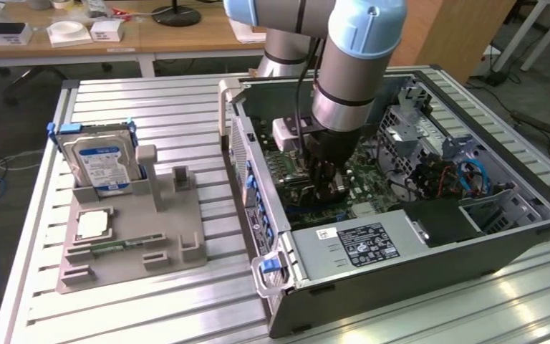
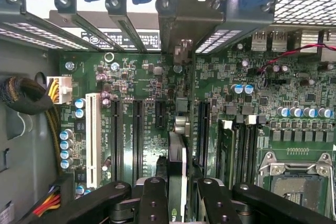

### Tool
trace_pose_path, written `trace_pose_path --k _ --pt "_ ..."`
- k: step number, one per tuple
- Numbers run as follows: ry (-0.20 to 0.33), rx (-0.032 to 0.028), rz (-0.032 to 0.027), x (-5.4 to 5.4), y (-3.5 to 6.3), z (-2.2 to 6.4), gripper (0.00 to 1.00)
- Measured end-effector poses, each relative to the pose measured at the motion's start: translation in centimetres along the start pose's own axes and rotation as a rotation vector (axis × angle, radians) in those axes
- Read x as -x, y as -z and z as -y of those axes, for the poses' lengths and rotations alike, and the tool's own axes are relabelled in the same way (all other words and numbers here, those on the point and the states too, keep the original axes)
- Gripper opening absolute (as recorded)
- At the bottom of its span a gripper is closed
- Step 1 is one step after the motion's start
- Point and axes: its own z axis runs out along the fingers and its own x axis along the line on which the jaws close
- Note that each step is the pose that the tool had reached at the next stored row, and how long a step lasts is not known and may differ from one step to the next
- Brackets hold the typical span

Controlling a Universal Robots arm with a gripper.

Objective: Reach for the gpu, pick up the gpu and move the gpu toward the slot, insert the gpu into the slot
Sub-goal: 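Insert the gpu into the slot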

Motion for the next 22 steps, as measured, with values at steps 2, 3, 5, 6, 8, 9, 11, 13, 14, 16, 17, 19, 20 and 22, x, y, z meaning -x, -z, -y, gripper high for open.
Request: trace_pose_path --k 2,3,5,6,8,9,11,13,14,16,17,19,20,22 --pt "0.0 -0.0001 0.0011 0.02 -0.04 -0.01 0.26" --pt "0.0 -0.0001 0.0013 0.02 -0.05 -0.01 0.26" --pt "0.0 -0.0002 0.0014 0.02 -0.05 -0.01 0.26" --pt "0.0 -0.0001 0.0013 0.02 -0.04 -0.01 0.26" --pt "0.0 -0.0002 0.0014 0.02 -0.05 -0.01 0.26" --pt "0.0 -0.0001 0.0013 0.02 -0.05 -0.01 0.26" --pt "0.0 -0.0001 0.0013 0.02 -0.05 -0.01 0.26" --pt "0.0 -0.0001 0.0013 0.02 -0.05 -0.01 0.26" --pt "0.0 -0.0001 0.0013 0.02 -0.05 -0.01 0.26" --pt "0.0 -0.0001 0.0013 0.02 -0.05 -0.01 0.26" --pt "0.0 -0.0001 0.0013 0.02 -0.05 -0.01 0.26" --pt "0.0 -0.0001 0.0013 0.02 -0.05 -0.01 0.26" --pt "0.0 -0.0001 0.0013 0.02 -0.05 -0.01 0.26" --pt "0.0 -0.0001 0.0013 0.02 -0.05 -0.01 0.26"
